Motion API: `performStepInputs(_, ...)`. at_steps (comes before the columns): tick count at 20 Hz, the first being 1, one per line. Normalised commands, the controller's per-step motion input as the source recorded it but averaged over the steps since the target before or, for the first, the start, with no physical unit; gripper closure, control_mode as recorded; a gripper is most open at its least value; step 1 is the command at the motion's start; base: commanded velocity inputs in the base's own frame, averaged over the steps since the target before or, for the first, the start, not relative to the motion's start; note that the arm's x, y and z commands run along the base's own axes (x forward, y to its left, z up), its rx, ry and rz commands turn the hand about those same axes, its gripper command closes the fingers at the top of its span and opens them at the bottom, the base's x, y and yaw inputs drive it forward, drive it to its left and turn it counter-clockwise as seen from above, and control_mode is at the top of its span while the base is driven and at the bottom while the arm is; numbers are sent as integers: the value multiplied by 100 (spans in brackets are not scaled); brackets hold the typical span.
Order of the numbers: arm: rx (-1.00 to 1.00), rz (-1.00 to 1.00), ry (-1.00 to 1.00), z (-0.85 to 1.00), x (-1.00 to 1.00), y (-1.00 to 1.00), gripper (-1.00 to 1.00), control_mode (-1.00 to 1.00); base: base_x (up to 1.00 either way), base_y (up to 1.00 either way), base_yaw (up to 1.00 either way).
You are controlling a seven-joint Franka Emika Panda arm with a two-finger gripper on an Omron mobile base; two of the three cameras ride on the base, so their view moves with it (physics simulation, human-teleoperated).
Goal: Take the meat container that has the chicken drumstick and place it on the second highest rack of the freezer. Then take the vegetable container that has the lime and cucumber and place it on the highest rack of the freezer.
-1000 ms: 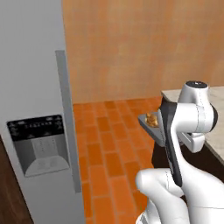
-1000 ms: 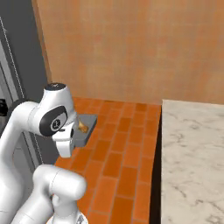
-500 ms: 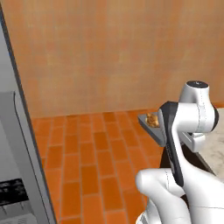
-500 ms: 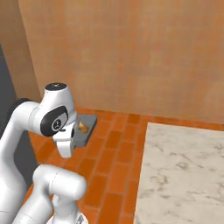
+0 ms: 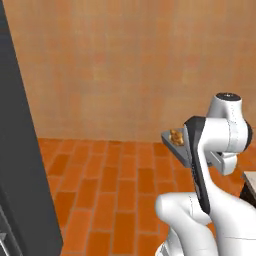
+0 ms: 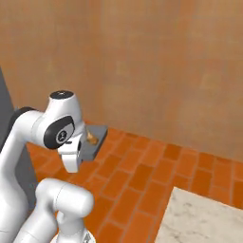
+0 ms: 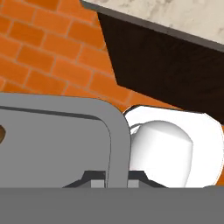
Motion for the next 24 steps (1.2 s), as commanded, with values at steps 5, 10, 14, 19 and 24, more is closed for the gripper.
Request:
performStepInputs(5, 0, 0, 0, 0, 0, 0, 100, 100, 44, -3, 90)
performStepInputs(10, 0, 0, 0, 0, 0, 0, 100, 100, 25, 0, 95)
performStepInputs(14, 0, 0, 0, 0, 0, 0, 100, 100, 29, -10, 91)
performStepInputs(19, 0, 0, 0, 0, 0, 0, 100, 100, 28, -15, 88)
performStepInputs(24, 0, 0, 0, 0, 0, 0, 100, 100, 34, -12, 87)
